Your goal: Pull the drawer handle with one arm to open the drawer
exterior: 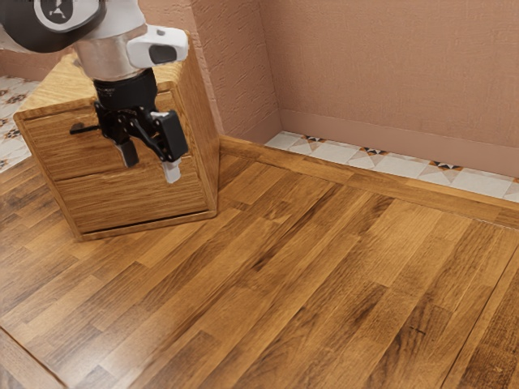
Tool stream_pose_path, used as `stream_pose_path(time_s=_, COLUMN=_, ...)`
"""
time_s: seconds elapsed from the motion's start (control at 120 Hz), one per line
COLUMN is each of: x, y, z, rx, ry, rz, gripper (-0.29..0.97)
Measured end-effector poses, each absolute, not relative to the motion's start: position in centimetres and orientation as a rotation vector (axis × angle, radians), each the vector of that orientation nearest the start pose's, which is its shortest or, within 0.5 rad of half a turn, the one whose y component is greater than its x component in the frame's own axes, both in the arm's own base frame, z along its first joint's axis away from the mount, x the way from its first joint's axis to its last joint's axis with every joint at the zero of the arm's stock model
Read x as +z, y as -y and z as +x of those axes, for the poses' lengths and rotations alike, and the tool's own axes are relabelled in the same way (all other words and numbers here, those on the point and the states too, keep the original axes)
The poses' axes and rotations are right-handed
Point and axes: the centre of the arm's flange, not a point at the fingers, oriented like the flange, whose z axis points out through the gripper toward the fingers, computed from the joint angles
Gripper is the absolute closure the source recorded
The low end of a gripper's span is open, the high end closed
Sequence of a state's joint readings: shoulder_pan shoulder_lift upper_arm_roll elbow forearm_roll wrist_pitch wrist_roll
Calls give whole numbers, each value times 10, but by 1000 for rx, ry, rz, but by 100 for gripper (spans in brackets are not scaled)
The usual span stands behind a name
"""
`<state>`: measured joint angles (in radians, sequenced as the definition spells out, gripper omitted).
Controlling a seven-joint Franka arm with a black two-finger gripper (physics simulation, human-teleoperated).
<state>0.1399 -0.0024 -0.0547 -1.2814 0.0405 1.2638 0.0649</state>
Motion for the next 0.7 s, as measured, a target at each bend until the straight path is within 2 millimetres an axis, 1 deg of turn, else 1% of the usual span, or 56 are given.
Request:
stream_pose_path(time_s=0.117, x=714, y=-20, z=525, rx=75, ry=-23, rz=-3078, gripper=0)
stream_pose_path(time_s=0.158, x=710, y=-15, z=529, rx=75, ry=-50, rz=-3073, gripper=0)
stream_pose_path(time_s=0.192, x=707, y=-14, z=533, rx=70, ry=-70, rz=-3071, gripper=0)
stream_pose_path(time_s=0.25, x=705, y=-24, z=537, rx=54, ry=-72, rz=-3068, gripper=0)
stream_pose_path(time_s=0.367, x=710, y=-70, z=535, rx=18, ry=-8, rz=-3063, gripper=0)
stream_pose_path(time_s=0.433, x=712, y=-87, z=535, rx=-3, ry=11, rz=-3055, gripper=0)
stream_pose_path(time_s=0.483, x=712, y=-91, z=536, rx=-12, ry=-2, rz=-3042, gripper=0)
stream_pose_path(time_s=0.533, x=712, y=-91, z=539, rx=-23, ry=-52, rz=-3003, gripper=0)
stream_pose_path(time_s=0.633, x=709, y=-84, z=552, rx=-89, ry=-309, rz=-2926, gripper=0)
stream_pose_path(time_s=0.658, x=703, y=-84, z=557, rx=-98, ry=-379, rz=-2900, gripper=0)
stream_pose_path(time_s=0.7, x=682, y=-86, z=567, rx=-87, ry=-499, rz=-2846, gripper=0)
